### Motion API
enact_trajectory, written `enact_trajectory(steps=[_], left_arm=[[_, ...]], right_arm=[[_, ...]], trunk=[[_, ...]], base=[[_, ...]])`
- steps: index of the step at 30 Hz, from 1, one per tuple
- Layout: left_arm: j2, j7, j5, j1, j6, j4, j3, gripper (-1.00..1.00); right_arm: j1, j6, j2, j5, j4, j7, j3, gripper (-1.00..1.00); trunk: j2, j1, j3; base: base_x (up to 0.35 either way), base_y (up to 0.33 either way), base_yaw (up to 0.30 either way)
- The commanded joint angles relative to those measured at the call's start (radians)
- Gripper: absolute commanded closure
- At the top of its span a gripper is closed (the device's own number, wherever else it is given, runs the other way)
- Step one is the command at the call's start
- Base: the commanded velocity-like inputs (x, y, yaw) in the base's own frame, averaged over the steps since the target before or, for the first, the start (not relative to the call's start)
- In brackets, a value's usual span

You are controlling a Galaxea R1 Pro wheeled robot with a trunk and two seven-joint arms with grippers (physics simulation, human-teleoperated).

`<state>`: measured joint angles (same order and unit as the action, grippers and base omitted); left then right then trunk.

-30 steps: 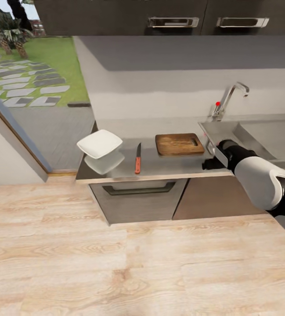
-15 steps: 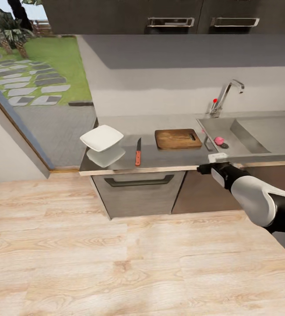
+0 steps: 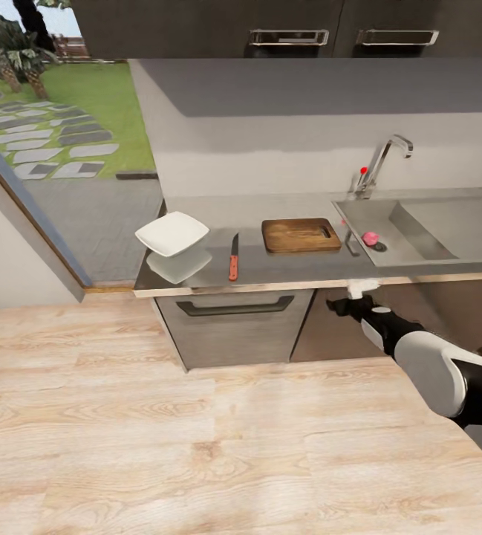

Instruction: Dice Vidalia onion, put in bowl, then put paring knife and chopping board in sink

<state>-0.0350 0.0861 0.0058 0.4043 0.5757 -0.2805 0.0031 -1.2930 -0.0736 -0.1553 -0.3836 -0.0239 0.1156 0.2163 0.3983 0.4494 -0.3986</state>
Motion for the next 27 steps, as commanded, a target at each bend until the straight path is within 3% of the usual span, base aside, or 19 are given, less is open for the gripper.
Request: enact_trajectory(steps=[1, 17, 25, 26, 27], left_arm=[[0.000, 0.003, 0.000, 0.001, 0.001, -0.002, 0.000, -1.00], [0.000, 0.003, 0.000, 0.001, 0.001, -0.002, 0.000, -1.00], [0.000, 0.003, 0.000, 0.001, 0.001, -0.002, 0.000, -1.00], [0.000, 0.003, 0.000, 0.001, 0.001, -0.002, 0.000, -1.00], [0.000, 0.003, 0.000, 0.001, 0.001, -0.002, 0.000, -1.00]], right_arm=[[0.016, -0.023, 0.000, -0.008, 0.001, 0.004, 0.008, -1.00], [0.231, -0.184, 0.009, -0.008, 0.002, 0.001, 0.006, -1.00], [0.393, -0.249, 0.040, -0.008, 0.002, -0.014, 0.006, -1.00], [0.461, -0.304, 0.058, -0.008, 0.003, -0.023, 0.005, -1.00], [0.490, -0.316, 0.066, -0.008, 0.004, -0.029, 0.005, -1.00]], trunk=[[0.002, 0.001, -0.001], [0.002, 0.001, -0.001], [0.002, 0.001, -0.001], [0.002, 0.001, -0.001], [0.002, 0.001, -0.001]], base=[[0.000, 0.000, 0.000], [0.000, 0.000, 0.000], [0.000, 0.000, 0.000], [0.000, 0.000, 0.000], [0.000, 0.000, 0.000]])
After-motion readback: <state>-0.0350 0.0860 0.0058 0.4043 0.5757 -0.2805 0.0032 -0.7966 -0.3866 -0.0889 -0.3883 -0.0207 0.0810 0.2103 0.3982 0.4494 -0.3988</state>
